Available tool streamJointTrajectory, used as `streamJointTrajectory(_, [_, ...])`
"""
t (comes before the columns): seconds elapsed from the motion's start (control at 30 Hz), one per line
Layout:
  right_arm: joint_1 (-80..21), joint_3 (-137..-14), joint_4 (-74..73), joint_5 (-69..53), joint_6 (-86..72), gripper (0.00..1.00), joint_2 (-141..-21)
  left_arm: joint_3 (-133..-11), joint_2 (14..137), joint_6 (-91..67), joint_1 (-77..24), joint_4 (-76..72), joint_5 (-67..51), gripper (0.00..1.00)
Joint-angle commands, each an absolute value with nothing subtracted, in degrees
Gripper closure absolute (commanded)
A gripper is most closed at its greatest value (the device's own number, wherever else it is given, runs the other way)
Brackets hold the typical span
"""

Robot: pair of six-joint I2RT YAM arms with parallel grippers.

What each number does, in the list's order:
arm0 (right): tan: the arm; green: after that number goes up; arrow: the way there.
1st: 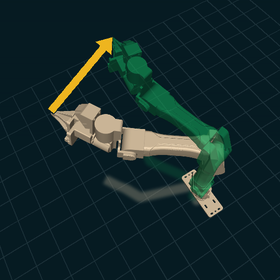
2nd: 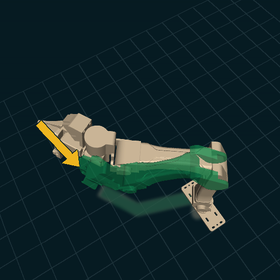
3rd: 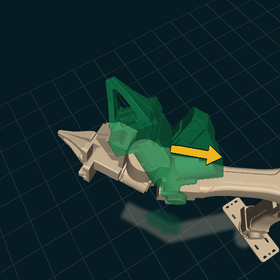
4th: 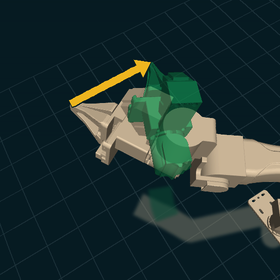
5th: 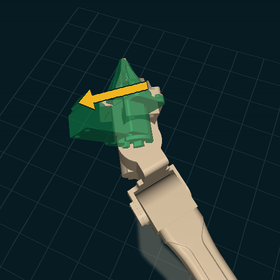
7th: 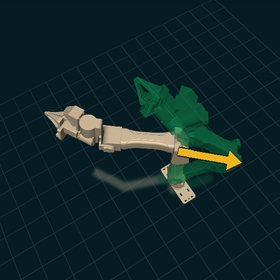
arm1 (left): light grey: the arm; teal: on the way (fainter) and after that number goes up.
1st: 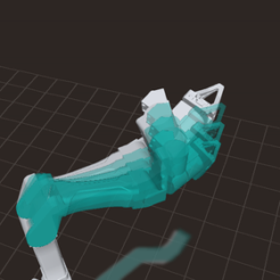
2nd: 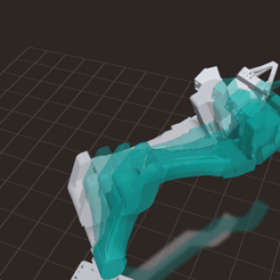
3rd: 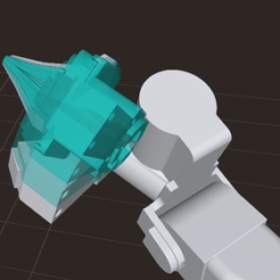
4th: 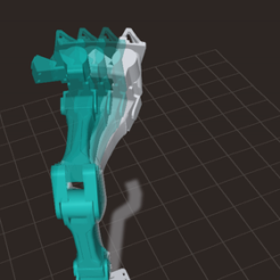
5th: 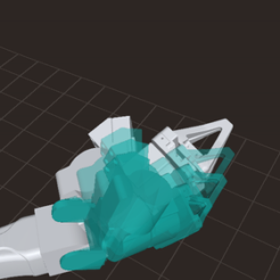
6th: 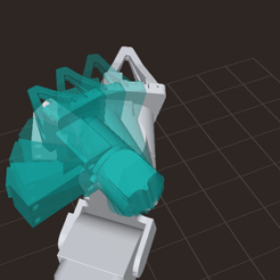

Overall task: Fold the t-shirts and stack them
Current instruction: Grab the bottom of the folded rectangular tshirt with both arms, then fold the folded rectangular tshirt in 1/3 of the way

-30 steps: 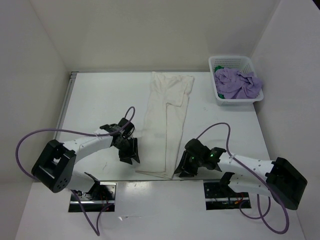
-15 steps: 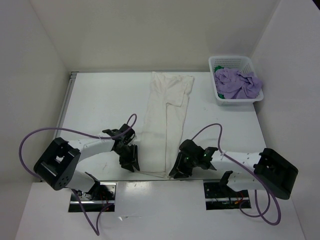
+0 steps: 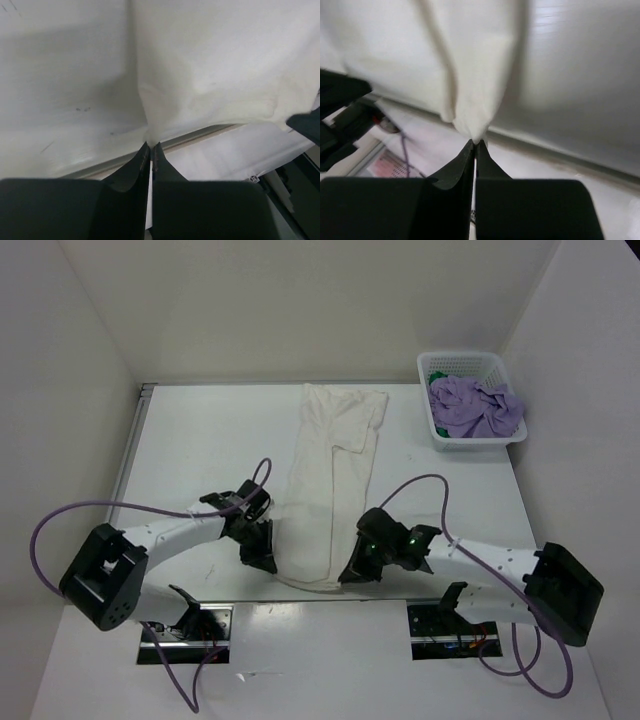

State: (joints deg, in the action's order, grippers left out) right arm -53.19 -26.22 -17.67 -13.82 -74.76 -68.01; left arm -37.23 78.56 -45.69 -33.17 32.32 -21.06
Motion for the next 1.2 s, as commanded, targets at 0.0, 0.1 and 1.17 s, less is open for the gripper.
streamJointTrajectory(0.0, [-49.68, -33.21, -24.07, -10.99, -69.89, 1.0, -62.23, -47.06, 76.03, -45.36, -32.88, 36.11, -17.06, 0.98])
streamJointTrajectory(0.1, [-37.74, -38.13, -27.42, -13.09, -60.41, 1.0, -62.66, -53.77, 78.39, -42.37, -29.29, 37.35, -14.42, 0.98])
streamJointTrajectory(1.17, [-10.01, -79.66, -28.56, -9.32, -32.87, 0.63, -103.81, -88.45, 105.59, -40.24, -18.27, 19.79, -9.3, 0.65])
